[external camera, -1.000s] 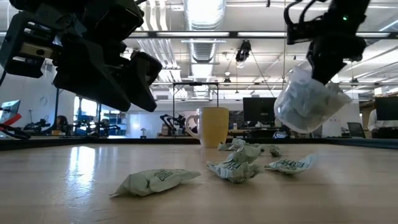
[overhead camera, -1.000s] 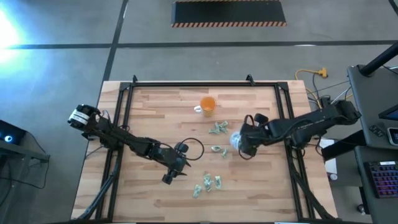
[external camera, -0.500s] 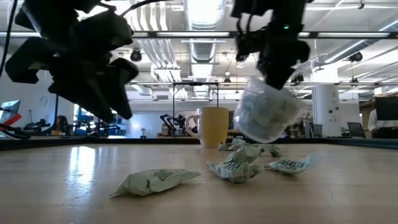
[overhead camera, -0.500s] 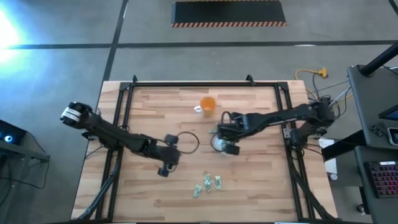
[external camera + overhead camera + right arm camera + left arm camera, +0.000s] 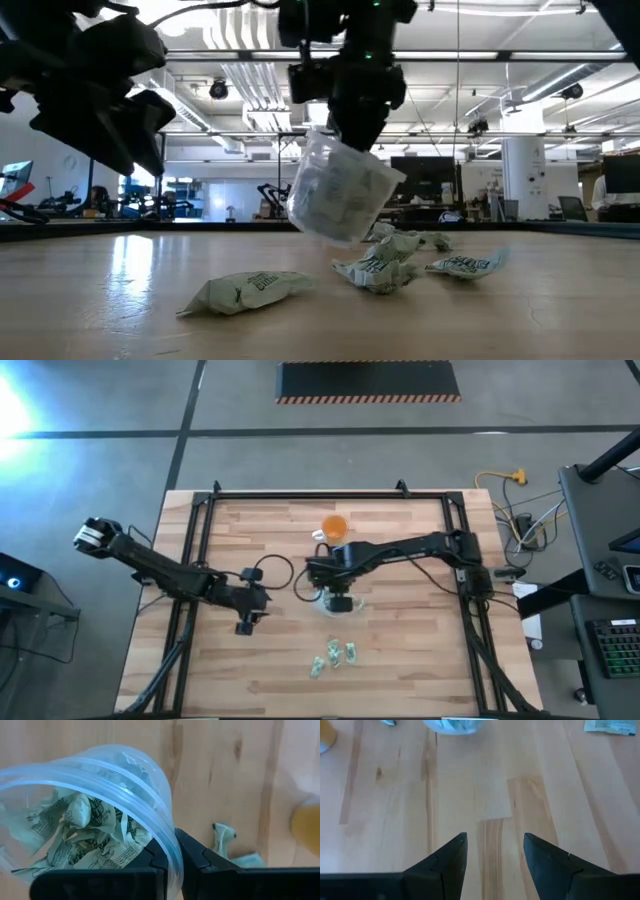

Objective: Pick and place Stevia / Truvia into bins
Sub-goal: Adjust the transparent container, then put the green stevia packet into the transparent container

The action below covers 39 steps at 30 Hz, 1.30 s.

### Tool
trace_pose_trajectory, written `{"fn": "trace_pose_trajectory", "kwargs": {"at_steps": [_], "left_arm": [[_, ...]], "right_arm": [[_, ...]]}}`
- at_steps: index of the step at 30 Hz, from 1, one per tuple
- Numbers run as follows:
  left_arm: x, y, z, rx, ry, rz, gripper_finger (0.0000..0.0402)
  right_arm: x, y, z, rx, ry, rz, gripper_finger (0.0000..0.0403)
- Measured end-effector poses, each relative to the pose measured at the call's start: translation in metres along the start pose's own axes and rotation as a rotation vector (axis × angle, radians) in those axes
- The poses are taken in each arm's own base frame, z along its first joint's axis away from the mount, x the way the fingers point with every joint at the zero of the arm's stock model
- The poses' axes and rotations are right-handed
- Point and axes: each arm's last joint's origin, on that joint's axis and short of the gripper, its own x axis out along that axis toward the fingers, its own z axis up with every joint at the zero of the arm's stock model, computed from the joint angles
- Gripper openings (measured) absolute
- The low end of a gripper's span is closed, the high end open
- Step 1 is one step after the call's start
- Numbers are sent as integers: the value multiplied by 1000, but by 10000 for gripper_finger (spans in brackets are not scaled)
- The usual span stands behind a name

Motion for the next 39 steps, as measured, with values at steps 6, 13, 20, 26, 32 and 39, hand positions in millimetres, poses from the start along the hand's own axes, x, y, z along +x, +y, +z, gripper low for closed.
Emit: {"fn": "trace_pose_trajectory", "kwargs": {"at_steps": [6,13,20,26,32,39], "left_arm": [[-7,2,-2,-8,-35,-5,178],[-5,2,-3,-4,-23,-2,178],[-3,1,-4,-1,-16,-1,178],[-4,1,-3,-3,-23,-2,178],[-3,1,-3,-3,-25,-2,178],[-3,1,-2,-6,-30,-4,178]], "right_arm": [[10,-6,19,-13,51,44,13],[7,-8,36,-42,16,70,16],[0,-9,39,-39,-11,85,82],[1,-13,39,-11,-5,76,130],[-13,-18,35,12,-9,48,153],[-44,-16,24,44,-9,27,149]]}}
